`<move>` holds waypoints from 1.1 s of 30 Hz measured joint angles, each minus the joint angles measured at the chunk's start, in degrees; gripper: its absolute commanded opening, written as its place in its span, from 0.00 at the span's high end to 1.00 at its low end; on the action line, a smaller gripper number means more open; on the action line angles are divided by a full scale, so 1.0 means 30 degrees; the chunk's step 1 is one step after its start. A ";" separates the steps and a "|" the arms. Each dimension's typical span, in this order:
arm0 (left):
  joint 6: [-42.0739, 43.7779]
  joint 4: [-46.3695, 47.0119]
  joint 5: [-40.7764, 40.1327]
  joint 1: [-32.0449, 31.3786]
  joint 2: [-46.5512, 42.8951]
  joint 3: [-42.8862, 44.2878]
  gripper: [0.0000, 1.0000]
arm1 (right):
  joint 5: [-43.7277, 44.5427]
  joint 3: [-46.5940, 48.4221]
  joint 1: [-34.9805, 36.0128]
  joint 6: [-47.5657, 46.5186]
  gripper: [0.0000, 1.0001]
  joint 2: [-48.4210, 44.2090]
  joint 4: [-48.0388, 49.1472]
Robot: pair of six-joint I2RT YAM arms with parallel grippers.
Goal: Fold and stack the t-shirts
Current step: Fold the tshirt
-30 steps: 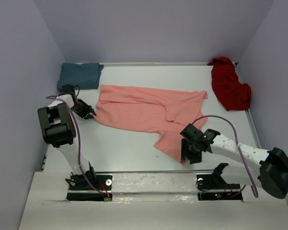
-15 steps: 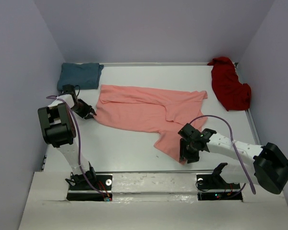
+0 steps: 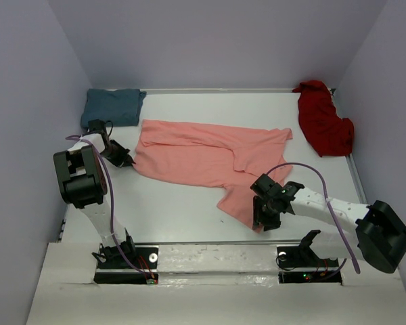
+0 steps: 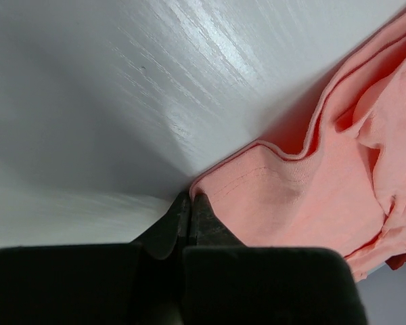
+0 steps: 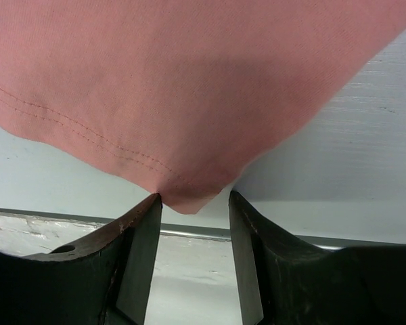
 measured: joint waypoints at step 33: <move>-0.0007 0.0182 0.0029 0.0007 -0.0138 -0.0328 0.80 | -0.0350 0.0036 0.0000 -0.0321 1.00 0.0459 0.0117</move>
